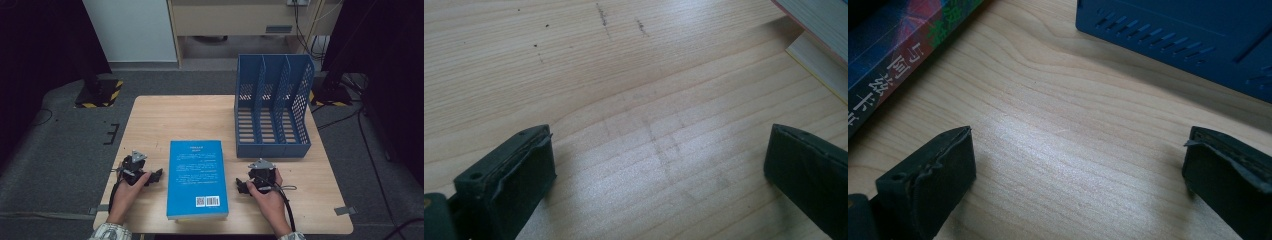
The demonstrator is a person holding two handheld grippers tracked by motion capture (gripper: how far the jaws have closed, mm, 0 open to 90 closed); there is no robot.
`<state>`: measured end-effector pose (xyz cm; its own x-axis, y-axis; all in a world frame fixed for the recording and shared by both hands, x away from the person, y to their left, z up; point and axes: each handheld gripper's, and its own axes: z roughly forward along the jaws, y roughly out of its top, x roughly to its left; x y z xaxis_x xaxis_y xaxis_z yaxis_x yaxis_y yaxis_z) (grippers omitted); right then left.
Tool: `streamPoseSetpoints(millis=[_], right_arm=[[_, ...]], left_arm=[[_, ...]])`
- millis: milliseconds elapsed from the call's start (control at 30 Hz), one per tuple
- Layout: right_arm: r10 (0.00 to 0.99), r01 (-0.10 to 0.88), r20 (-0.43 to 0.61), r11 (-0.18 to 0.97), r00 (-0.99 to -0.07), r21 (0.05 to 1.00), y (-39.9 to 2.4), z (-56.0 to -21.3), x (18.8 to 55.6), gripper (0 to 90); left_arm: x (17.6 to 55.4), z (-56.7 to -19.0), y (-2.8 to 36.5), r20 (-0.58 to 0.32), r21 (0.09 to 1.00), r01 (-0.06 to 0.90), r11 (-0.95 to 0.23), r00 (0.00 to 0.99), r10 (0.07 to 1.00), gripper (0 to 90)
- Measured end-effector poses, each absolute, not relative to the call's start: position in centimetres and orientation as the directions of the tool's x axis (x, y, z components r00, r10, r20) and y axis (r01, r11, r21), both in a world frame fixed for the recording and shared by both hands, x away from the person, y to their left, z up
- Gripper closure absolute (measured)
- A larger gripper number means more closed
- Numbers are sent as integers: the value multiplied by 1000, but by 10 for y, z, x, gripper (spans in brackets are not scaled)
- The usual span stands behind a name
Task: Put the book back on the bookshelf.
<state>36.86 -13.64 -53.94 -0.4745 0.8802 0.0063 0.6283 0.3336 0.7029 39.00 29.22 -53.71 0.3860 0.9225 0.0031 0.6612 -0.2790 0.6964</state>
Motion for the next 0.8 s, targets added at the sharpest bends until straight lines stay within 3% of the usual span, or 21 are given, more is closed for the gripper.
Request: streamPoseSetpoints(millis=[500,633,700,800], right_arm=[[870,622,9,345,-493,703,-136,-539,370,7],[870,621,10,344,-493,704,-137,-539,370,15],[865,608,11,343,-501,716,-137,-538,368,83],[857,602,5,358,-516,714,-135,-535,364,81]], left_arm=[[388,-532,290,-9,689,657,-306,430,903,31],[384,-528,294,-56,714,648,-265,430,901,34],[380,-523,295,-74,729,637,-249,436,897,39],[376,-518,294,-84,735,632,-246,445,891,45]])
